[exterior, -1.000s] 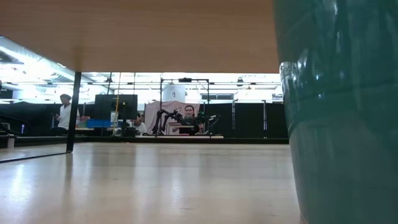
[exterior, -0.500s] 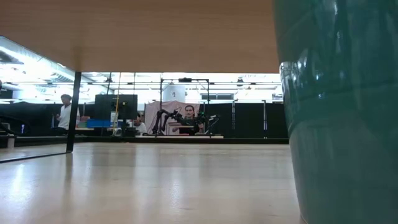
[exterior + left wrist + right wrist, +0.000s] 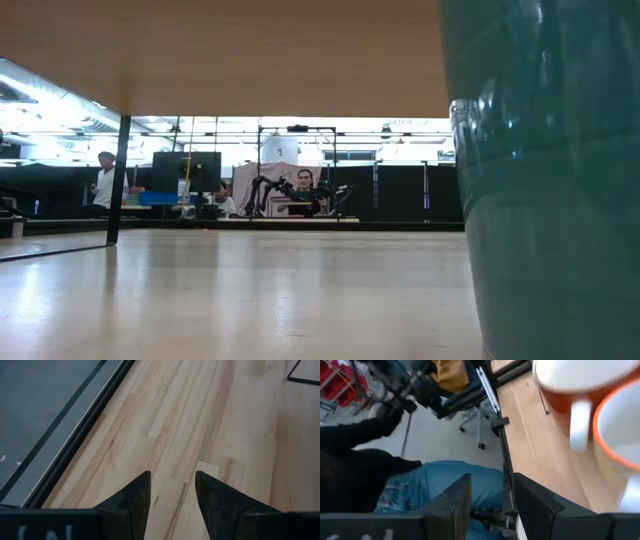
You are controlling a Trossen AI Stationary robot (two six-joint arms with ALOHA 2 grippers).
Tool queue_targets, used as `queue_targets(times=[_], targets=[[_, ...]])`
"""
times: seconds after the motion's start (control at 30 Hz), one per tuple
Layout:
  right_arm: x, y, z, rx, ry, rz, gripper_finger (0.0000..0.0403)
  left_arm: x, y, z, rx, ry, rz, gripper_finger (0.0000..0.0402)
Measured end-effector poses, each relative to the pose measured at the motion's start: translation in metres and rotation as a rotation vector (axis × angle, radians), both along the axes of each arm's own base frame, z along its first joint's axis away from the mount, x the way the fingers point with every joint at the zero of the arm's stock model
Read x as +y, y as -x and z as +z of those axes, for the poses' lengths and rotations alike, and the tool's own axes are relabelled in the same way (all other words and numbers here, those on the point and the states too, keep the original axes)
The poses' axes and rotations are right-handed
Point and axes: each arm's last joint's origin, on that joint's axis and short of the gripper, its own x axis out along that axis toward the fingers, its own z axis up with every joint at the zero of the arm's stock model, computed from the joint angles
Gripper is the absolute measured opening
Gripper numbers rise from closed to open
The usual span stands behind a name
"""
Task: Place coffee mugs
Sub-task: Put the light blue mug on the shelf
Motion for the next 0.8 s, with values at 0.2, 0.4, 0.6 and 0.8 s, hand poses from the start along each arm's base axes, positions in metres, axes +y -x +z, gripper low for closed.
queue_targets(times=[0.2,0.4,0.6,0.8], targets=[[0.003,0.001,-0.032,0.067,0.007,-0.02,0.0151,0.0,0.0,0.0,0.0,0.0,0.0,0.016],[0.004,0.003,-0.044,0.098,0.023,-0.016,0.0151,0.0,0.0,0.0,0.0,0.001,0.0,0.016],[0.009,0.009,-0.052,0.107,0.028,-0.02,0.0151,0.0,0.0,0.0,0.0,0.001,0.0,0.016],[0.014,0.01,-0.061,0.104,-0.023,-0.015,0.0151,0.0,0.0,0.0,-0.001,0.001,0.001,0.016]])
